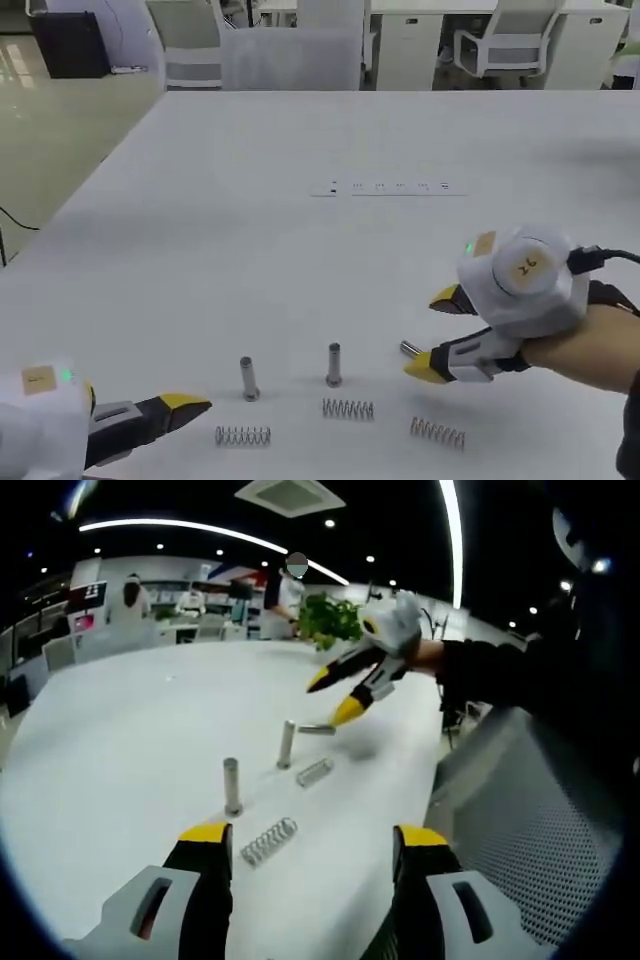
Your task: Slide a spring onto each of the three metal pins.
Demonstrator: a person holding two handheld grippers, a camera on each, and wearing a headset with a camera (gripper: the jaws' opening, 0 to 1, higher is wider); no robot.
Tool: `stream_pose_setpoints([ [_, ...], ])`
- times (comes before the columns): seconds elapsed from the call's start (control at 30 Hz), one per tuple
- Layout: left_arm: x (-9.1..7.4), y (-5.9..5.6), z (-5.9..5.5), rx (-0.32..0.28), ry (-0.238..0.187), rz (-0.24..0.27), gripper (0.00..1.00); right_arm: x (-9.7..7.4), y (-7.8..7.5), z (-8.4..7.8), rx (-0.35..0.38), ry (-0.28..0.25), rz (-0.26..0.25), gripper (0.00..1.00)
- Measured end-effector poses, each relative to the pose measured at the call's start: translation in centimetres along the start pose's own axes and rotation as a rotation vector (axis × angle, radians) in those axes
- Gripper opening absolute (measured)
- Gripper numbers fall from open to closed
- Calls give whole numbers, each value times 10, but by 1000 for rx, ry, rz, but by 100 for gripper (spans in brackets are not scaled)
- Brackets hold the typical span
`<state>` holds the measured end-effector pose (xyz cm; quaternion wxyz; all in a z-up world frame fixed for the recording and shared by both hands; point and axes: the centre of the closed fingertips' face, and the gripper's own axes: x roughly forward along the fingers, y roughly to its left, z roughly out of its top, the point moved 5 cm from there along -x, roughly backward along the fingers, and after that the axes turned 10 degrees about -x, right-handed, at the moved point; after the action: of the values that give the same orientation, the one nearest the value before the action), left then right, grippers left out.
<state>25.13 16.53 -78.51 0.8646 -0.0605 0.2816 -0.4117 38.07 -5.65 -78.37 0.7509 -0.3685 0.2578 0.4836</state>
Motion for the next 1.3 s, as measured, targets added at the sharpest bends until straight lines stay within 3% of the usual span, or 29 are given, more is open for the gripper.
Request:
stream_pose_setpoints([
  [0.93, 2, -2, 0, 0, 12, -9, 58, 31, -5, -13, 112, 113, 36, 18],
  [1.3, 1, -1, -1, -1, 16, -11, 57, 38, -3, -13, 148, 134, 47, 11],
])
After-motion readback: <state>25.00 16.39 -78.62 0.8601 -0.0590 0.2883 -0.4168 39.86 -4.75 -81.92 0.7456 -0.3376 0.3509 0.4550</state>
